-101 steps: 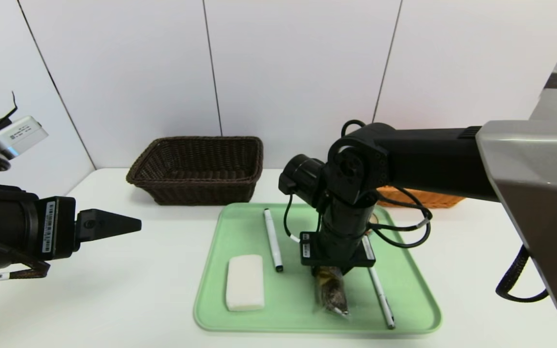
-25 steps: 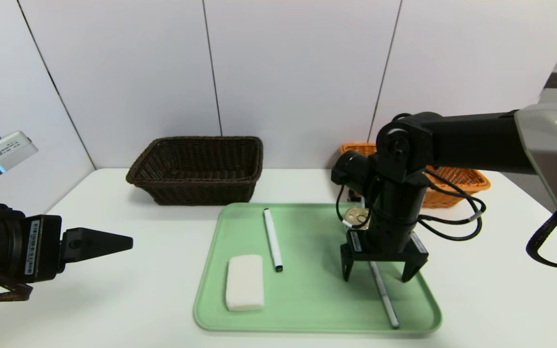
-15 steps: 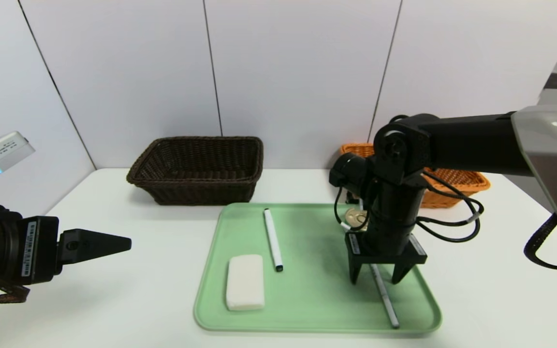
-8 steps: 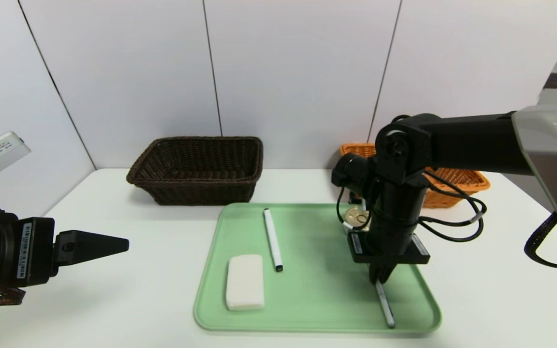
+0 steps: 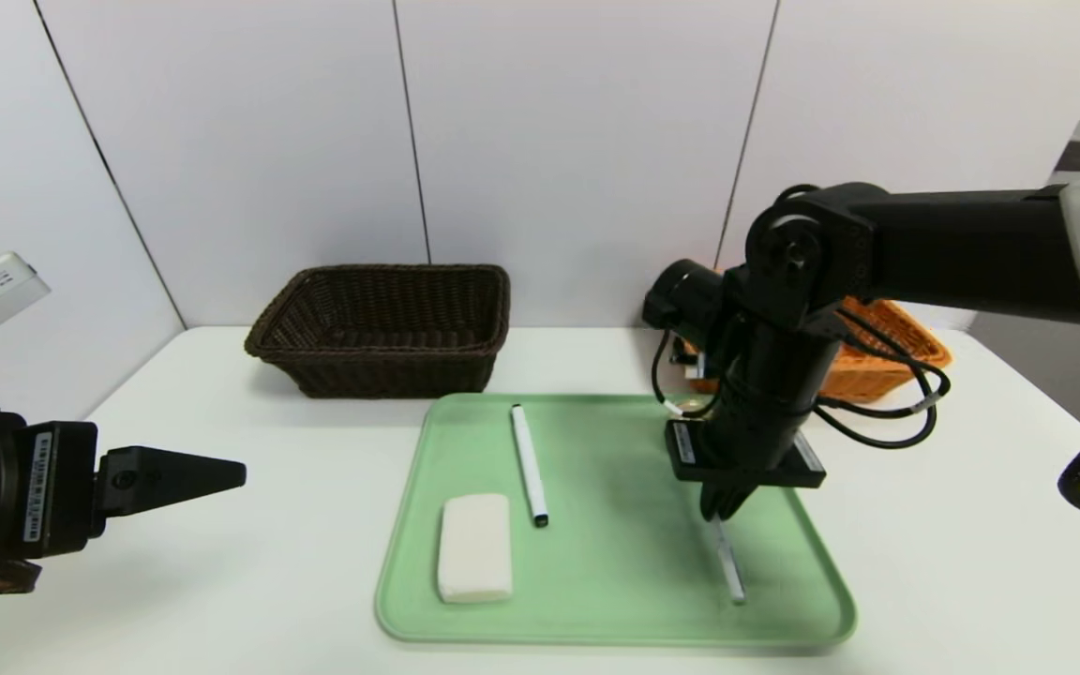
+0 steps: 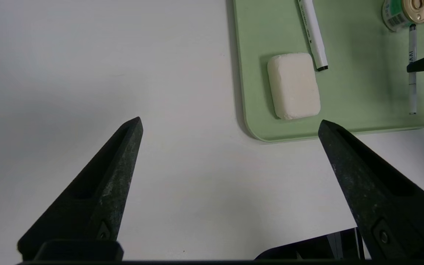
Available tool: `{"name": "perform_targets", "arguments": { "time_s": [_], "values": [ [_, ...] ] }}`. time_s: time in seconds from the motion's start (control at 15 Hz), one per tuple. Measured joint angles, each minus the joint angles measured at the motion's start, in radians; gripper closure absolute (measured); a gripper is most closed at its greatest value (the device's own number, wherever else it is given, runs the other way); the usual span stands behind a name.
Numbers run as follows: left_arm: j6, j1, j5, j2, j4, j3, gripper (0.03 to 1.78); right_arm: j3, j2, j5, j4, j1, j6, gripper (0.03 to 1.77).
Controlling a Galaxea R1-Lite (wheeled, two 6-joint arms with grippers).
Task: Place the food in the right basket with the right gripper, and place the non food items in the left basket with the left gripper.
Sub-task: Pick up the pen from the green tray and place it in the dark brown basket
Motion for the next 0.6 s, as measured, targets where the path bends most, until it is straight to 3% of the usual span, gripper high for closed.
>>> {"name": "perform_targets", "arguments": {
  "time_s": [0.13, 0.4, 0.47, 0.6],
  "values": [
    [0.000, 0.000, 0.000, -0.001, 0.000, -0.001, 0.12, -0.017, -0.021, 0.050, 0.000, 0.025, 0.000, 1.72],
    [-0.001, 0.001, 0.002, -0.014, 0.003, 0.002, 0.12, -0.041, -0.067, 0.212, -0.020, 0.059, -0.012, 1.72],
    [-0.001, 0.002, 0.003, -0.017, 0.003, 0.005, 0.12, -0.043, -0.086, 0.255, -0.061, 0.065, -0.015, 1.72],
    [-0.001, 0.002, 0.003, -0.019, 0.003, 0.010, 0.12, -0.045, -0.116, 0.276, -0.196, 0.077, -0.016, 1.72]
  ]
}}
